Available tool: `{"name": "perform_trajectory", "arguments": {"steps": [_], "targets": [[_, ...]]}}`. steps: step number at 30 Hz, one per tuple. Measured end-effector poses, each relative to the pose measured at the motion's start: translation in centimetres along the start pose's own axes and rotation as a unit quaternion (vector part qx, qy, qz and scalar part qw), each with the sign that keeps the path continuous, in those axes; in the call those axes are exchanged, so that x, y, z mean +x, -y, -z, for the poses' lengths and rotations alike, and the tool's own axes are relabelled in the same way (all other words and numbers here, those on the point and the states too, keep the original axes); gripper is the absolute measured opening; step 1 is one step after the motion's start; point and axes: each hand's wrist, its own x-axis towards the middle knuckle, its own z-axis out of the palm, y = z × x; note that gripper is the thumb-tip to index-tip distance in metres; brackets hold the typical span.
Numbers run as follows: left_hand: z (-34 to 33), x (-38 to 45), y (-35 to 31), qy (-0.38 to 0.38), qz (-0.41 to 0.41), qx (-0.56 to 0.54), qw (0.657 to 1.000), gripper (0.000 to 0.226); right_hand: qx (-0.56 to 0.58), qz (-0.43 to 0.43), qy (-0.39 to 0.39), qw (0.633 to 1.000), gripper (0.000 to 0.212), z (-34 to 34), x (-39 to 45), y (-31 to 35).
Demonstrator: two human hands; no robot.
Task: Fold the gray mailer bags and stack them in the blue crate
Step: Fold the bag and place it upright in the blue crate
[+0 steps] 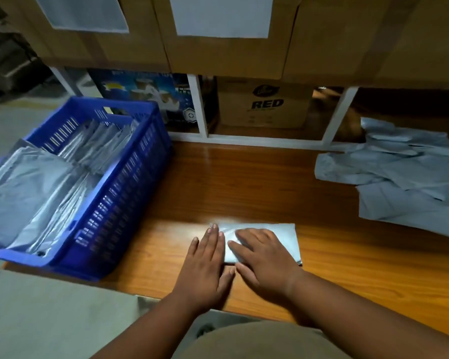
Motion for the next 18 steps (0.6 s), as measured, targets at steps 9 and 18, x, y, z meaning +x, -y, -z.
{"name": "perform_trajectory", "arguments": {"steps": [9, 18], "targets": [[3.0, 6.3, 0.7, -0.017, -0.015, -0.008, 1.000, 0.073, -0.004, -0.200, -0.031, 0.979, 0.053, 1.2, 3.7, -0.2], [0.4, 8.1, 1.6, 0.020, -0.052, 0.009, 0.998, 0.075, -0.029, -0.185, 0.054, 0.981, 0.065, -1.2, 4.9, -0.3]]}}
